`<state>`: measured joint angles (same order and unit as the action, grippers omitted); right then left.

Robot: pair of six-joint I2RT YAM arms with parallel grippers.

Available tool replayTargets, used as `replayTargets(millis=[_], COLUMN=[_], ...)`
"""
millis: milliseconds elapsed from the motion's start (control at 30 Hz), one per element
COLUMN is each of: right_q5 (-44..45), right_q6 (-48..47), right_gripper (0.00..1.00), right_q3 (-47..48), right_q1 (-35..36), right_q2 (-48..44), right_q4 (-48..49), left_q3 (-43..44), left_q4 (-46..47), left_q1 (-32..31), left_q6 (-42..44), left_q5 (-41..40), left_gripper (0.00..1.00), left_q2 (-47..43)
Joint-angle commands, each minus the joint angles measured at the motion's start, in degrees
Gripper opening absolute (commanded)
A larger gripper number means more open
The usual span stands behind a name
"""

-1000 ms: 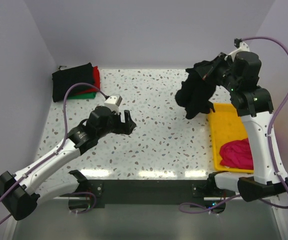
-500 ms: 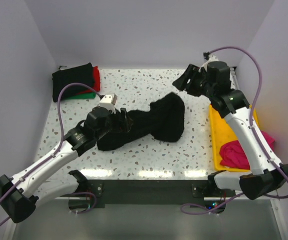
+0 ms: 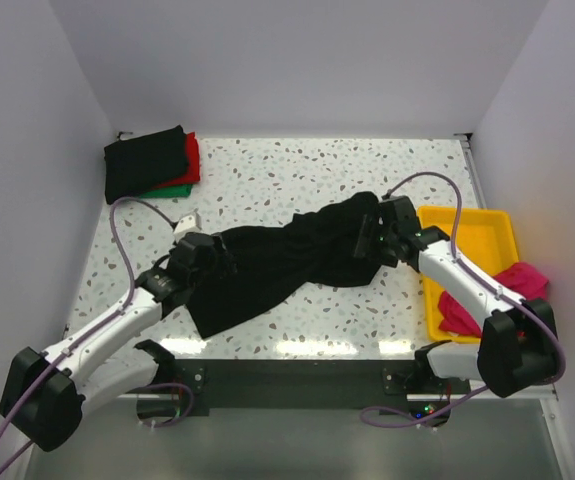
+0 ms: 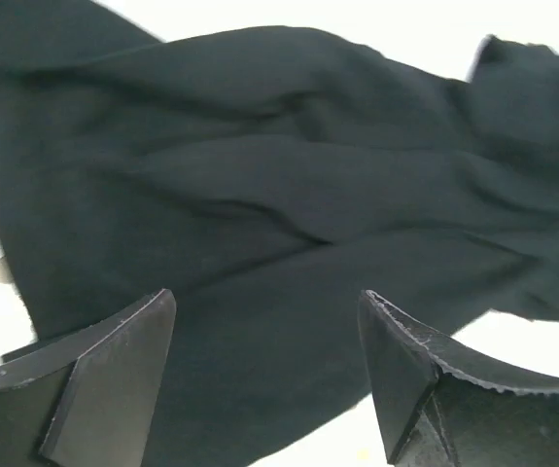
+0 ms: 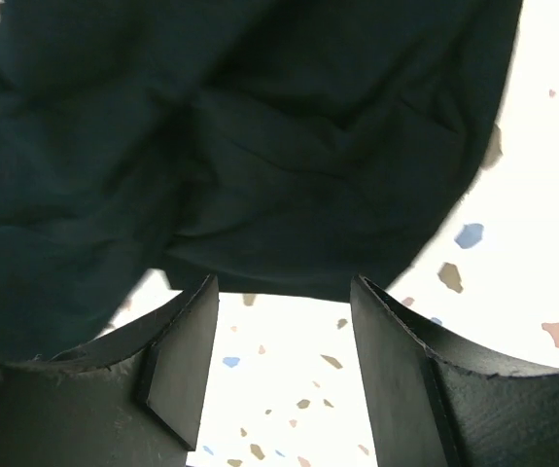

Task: Fold and stack the t-shirts
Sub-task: Move the tshirt to the center of the board

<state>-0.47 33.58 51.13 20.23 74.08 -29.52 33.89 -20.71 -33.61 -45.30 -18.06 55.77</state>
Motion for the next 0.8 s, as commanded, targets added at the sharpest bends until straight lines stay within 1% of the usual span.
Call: replayTargets(millis=[0, 133, 300, 467, 633, 767], right_q5=[2.8, 1.4, -1.1, -1.1, -2.2, -2.5], right_q6=[0.2, 0.7, 1.7, 0.9, 0.6, 0.1], right_gripper=[0.60, 0.59, 0.59, 0.59, 0.58, 0.58], right_q3=[-3.5, -5.3, -7.4, -8.0, -8.4, -8.3], right_q1=[0.0, -0.1, -0.1, 0.0, 0.0, 0.0], right_q2=[-1.6, 0.2, 0.4, 0.9, 1.6, 1.9], right_q4=[6.6, 9.0, 11.6, 11.6, 12.1, 11.9], left_q3=[-3.5, -5.8, -6.6, -7.3, -9.0, -9.1], left_q4=[2.1, 0.9, -5.3, -10.1, -14.0, -15.8], left_q1=[5.5, 6.1, 6.4, 6.4, 6.4, 7.1], left_q6=[-4.3, -6.2, -11.7, -17.3, -22.0, -23.2], left_q5=[2.8, 1.2, -6.4, -10.5, -14.4, -16.7], left_gripper=[0.79, 0.78, 0.74, 0.68, 0.67, 0.66], left_q2=[-1.0, -1.2, -2.2, -4.3, -5.8, -6.5])
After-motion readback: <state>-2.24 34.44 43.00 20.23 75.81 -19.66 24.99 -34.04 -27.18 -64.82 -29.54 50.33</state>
